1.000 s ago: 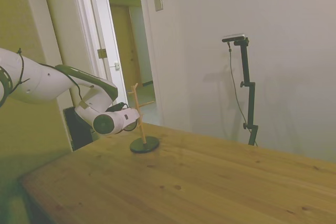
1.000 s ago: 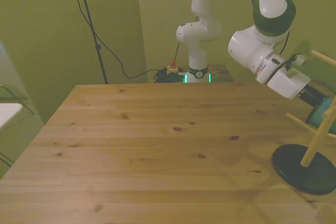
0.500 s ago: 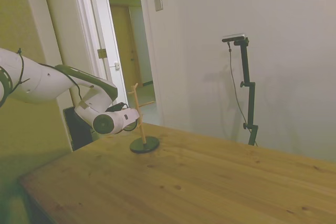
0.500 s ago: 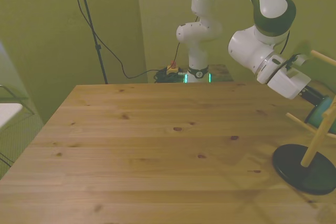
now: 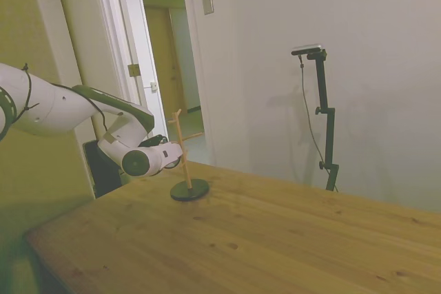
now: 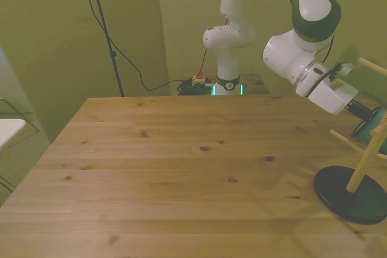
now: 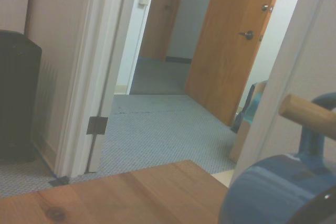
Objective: Unload the mug
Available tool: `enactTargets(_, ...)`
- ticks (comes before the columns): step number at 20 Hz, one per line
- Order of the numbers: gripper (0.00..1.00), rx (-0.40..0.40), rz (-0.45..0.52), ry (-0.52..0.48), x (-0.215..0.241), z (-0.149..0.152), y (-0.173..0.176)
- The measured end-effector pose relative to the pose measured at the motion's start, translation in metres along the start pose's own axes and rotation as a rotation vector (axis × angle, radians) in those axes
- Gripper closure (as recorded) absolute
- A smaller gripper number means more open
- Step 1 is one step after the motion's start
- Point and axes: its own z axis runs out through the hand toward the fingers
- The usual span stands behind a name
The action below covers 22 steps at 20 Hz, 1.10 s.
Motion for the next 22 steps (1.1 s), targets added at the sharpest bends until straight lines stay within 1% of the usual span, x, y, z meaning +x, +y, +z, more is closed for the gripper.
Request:
enactTargets(11,1.0,0.01,0.0,0.008,0.004,-0.002,-0.005)
enactTargets(22,1.0,0.028,-0.001,0.0,-0.003,-0.022,-0.023)
